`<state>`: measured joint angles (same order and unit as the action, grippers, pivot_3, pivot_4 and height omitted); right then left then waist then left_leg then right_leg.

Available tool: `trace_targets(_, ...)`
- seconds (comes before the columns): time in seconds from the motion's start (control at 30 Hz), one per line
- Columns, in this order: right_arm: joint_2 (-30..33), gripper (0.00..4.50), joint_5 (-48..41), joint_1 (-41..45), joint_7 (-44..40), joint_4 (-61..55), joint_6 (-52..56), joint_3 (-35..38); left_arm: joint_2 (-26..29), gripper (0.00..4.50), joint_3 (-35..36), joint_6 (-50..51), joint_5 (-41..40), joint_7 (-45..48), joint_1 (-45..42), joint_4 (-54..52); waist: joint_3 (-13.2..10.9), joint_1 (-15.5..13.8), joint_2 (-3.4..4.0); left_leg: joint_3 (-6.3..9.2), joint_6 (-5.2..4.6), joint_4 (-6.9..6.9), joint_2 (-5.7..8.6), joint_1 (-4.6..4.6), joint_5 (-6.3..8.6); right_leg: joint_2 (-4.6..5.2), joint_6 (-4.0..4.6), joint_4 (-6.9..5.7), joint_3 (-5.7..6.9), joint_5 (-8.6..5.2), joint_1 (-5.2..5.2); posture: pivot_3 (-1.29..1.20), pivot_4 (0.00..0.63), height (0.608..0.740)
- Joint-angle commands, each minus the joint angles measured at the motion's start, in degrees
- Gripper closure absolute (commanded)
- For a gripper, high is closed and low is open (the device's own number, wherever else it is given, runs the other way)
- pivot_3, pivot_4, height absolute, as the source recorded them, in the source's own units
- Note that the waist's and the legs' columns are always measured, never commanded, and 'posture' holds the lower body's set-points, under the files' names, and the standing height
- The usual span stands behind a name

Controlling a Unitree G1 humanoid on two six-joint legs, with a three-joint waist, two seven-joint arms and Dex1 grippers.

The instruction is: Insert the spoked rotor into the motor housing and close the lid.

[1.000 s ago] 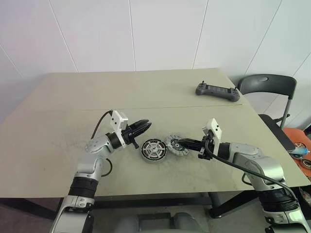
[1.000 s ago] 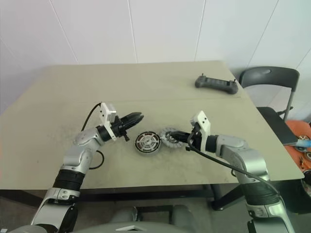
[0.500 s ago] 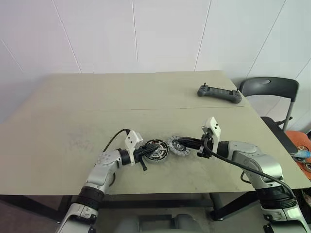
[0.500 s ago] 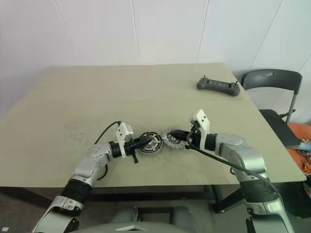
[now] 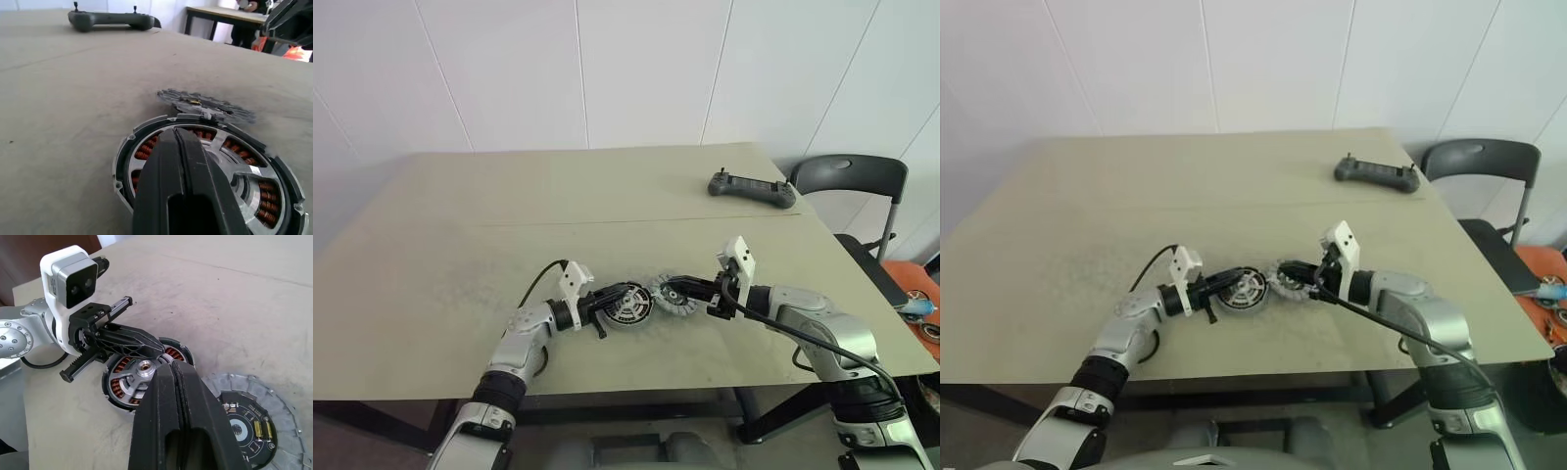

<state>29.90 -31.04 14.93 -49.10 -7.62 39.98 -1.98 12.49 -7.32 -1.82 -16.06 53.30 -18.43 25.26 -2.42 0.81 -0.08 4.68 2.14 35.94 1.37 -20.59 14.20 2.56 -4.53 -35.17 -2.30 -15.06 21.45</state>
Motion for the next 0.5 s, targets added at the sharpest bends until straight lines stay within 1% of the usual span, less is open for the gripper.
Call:
trace_targets(0.03,-1.6,4.50,-1.7,1.5,1.9,-1.7,1.5,1.2,0.8,4.48,1.9,0.2,-1.3,-0.6,-0.6,-6.6,0.0,-0.2,-0.08,0.00,-0.06,-0.10,0.01,-0.06,0.01,0.00,-0.12,0.00,-0.01,0.05,0.10,0.00,0.000,0.740)
trace_targets(0.17,-2.1,4.50,-2.1,1.4,3.3,-2.1,3.3,1.3,1.5,4.48,1.6,2.8,-1.9,-0.8,0.5,-11.1,0.0,-0.5,-0.07,0.03,-0.11,-0.39,0.05,-0.84,0.00,-0.08,-0.42,-0.34,-0.02,0.44,1.17,0.00,0.000,0.740)
trace_targets(0.37,-3.0,4.50,-7.6,-0.3,5.1,-5.6,9.9,2.9,1.0,4.48,0.9,6.2,-2.9,-1.1,3.9,-18.0,0.0,-0.3,-0.07,0.00,-0.12,-0.42,0.06,-0.73,0.00,-0.14,-0.38,-0.36,-0.02,0.41,1.10,0.00,0.000,0.740)
trace_targets(0.4,-3.6,4.50,-8.5,-0.4,6.1,-5.7,11.5,3.2,0.9,4.48,0.7,6.2,-3.1,-1.0,4.4,-18.9,0.0,-0.2,-0.07,-0.02,-0.12,-0.34,0.06,-0.72,0.00,-0.15,-0.27,-0.36,-0.02,0.28,1.04,0.00,0.000,0.740)
trace_targets(0.5,-5.8,4.50,-10.5,-0.4,10.2,-5.2,16.7,3.9,0.8,4.48,0.1,7.5,-3.4,-1.2,5.8,-22.0,0.0,-0.2,-0.06,-0.07,-0.12,-0.03,0.02,-0.71,0.00,-0.18,-0.32,-0.37,-0.02,0.19,0.91,0.00,0.000,0.740)
